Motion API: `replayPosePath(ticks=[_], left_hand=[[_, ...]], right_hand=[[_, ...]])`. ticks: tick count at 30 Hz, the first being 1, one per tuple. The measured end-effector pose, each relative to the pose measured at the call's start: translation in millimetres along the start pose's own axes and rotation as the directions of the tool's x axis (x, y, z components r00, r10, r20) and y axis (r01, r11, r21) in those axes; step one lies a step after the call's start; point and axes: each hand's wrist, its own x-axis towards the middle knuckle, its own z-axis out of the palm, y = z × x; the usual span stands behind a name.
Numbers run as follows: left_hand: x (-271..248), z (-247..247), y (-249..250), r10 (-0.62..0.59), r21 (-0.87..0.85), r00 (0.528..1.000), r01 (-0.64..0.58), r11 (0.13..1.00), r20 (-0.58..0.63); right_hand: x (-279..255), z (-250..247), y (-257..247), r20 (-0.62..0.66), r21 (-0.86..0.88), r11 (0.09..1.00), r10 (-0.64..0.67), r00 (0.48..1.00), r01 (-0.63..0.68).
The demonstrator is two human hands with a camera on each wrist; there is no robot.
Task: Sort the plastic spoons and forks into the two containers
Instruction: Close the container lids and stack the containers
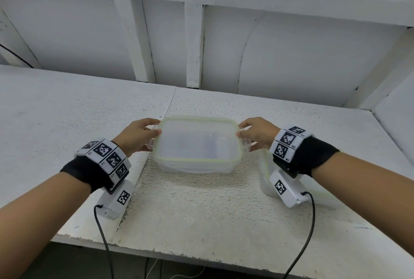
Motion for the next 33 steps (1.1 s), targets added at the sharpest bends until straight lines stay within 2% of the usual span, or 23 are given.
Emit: replayPosePath(ticks=[9,13,20,24,26,28,31,33], left_hand=[[2.9,-4.2,4.2,0.014,0.032,1.000,-0.014,0.999,-0.001],[5.0,-3.9,5.2,-0.012,0.020,1.000,0.012,1.000,0.017],[6.4,-4.8,13.1,-0.049,0.143,0.999,0.046,0.989,0.015],[7.0,-5.2,16.8,-0.053,0.222,0.998,0.056,0.973,-0.021],[7.8,-3.8,16.6,-0.028,0.279,0.997,0.047,0.959,-0.075],[7.0,-1.7,17.8,0.008,0.343,0.994,0.029,0.939,-0.108],[7.6,0.6,20.7,0.022,0.337,0.994,0.016,0.941,-0.109],[8.2,1.0,20.9,0.017,0.318,0.993,0.022,0.948,-0.121]], right_hand=[[-1.3,1.1,-1.3,0.013,0.007,1.000,0.001,1.000,-0.001],[-0.4,3.2,-1.4,-0.010,-0.033,0.999,0.009,1.000,-0.010],[-1.3,17.0,-9.5,-0.048,-0.176,0.983,0.045,0.998,-0.053],[10.4,19.9,-6.8,-0.063,-0.156,0.983,0.093,0.994,-0.102],[10.5,20.2,-7.1,-0.116,-0.172,0.976,0.116,0.987,-0.135],[9.1,22.7,-9.2,-0.156,-0.235,0.962,0.104,0.982,-0.139],[6.2,24.3,-11.6,-0.228,-0.324,0.932,0.088,0.970,-0.161],[6.3,23.2,-12.4,-0.174,-0.351,0.924,0.093,0.980,-0.150]])
